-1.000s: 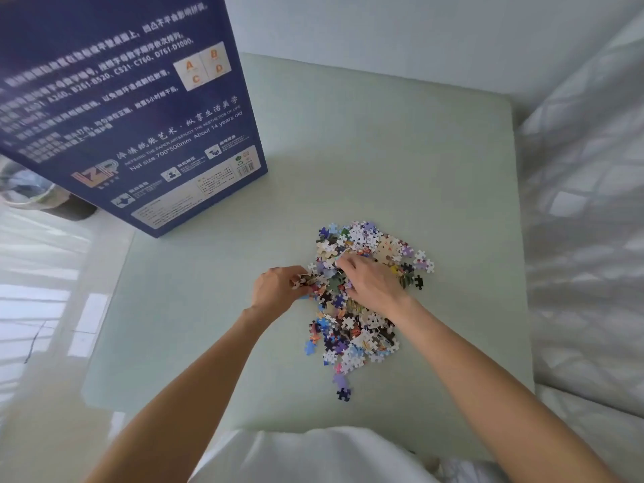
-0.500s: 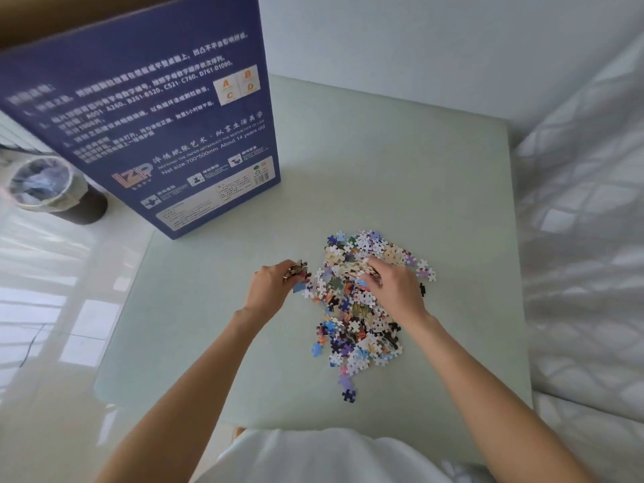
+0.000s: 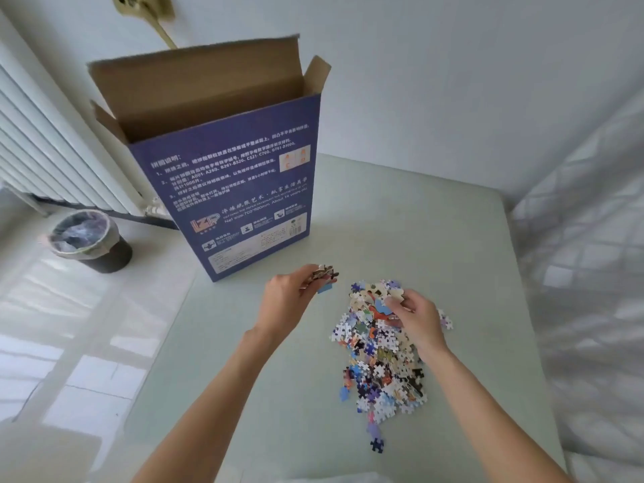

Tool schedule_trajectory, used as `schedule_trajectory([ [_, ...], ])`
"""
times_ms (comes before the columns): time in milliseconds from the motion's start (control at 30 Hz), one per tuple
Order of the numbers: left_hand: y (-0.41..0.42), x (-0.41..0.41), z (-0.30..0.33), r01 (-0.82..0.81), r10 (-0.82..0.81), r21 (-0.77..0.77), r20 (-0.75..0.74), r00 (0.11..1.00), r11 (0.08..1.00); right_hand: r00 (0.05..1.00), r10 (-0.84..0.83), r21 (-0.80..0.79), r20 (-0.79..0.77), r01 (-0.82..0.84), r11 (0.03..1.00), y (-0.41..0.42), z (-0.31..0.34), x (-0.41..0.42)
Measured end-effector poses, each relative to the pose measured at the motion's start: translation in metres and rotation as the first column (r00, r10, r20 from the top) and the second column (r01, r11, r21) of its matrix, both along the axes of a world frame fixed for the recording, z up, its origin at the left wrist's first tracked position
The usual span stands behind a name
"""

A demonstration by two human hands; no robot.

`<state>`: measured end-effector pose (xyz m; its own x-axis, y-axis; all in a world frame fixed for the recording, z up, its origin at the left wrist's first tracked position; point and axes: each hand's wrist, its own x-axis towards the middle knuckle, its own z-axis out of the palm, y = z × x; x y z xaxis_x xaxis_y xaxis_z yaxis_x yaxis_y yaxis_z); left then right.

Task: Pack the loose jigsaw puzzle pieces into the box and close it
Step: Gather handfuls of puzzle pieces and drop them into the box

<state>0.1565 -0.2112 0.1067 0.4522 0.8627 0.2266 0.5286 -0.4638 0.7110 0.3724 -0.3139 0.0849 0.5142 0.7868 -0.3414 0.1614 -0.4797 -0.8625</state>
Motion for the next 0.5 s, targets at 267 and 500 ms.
schedule_trajectory([
  [267, 0.096, -0.043, 0.157, -0.175, 0.156, 0.495, 0.081, 0.985, 0.851, 0.953, 0.115, 0.347, -0.282, -0.011, 0.938, 0.088, 0.115, -0.009],
  [500, 0.152, -0.06, 0.19, -0.227, 0.341, 0.46, -0.181, 0.922, 0.859, 0.966, 0.243, 0.471, -0.084, -0.176, 0.865, 0.158, 0.181, -0.02],
])
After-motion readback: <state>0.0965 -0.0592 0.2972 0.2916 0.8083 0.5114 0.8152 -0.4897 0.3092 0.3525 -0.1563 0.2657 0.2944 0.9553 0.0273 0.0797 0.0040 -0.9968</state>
